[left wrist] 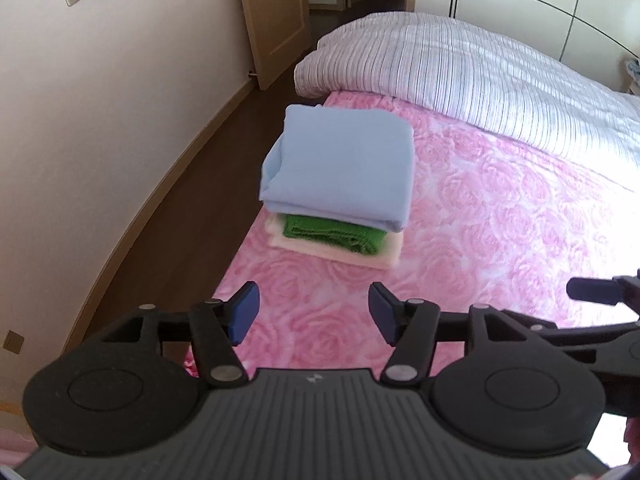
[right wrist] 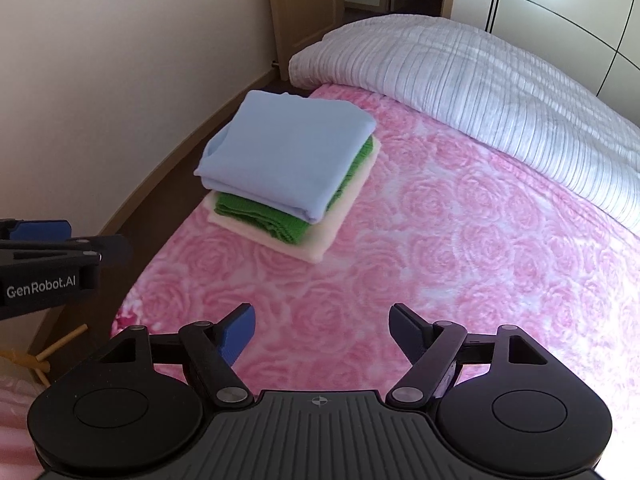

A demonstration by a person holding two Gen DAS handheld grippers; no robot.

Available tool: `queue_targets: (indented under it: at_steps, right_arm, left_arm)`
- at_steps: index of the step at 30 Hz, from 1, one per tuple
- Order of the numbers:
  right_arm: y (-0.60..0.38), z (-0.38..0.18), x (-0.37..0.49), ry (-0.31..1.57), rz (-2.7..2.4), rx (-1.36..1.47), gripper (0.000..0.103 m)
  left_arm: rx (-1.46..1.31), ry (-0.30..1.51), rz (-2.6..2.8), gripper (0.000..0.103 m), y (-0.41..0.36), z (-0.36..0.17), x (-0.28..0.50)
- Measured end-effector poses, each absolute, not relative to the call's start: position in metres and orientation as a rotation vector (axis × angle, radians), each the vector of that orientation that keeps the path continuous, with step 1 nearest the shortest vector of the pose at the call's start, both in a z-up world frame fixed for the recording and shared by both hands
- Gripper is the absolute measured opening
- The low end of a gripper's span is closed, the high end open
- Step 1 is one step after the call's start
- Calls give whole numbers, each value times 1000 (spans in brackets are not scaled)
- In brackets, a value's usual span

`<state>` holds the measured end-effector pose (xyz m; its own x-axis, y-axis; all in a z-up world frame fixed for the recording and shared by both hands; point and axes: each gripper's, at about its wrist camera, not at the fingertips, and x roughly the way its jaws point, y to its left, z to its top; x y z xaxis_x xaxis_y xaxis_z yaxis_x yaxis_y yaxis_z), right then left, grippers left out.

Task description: Fold clothes

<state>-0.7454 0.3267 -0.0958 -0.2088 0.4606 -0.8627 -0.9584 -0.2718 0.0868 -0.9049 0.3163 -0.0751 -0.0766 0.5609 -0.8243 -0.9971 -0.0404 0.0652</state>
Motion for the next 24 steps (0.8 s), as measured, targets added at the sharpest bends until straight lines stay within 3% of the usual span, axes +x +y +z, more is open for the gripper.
queue_targets:
  at_steps: [24]
  right_arm:
    - [340,-84,-549,720,1929,-1000,77]
  left_arm:
    - [-917,626,1841,62,277,-64,-700]
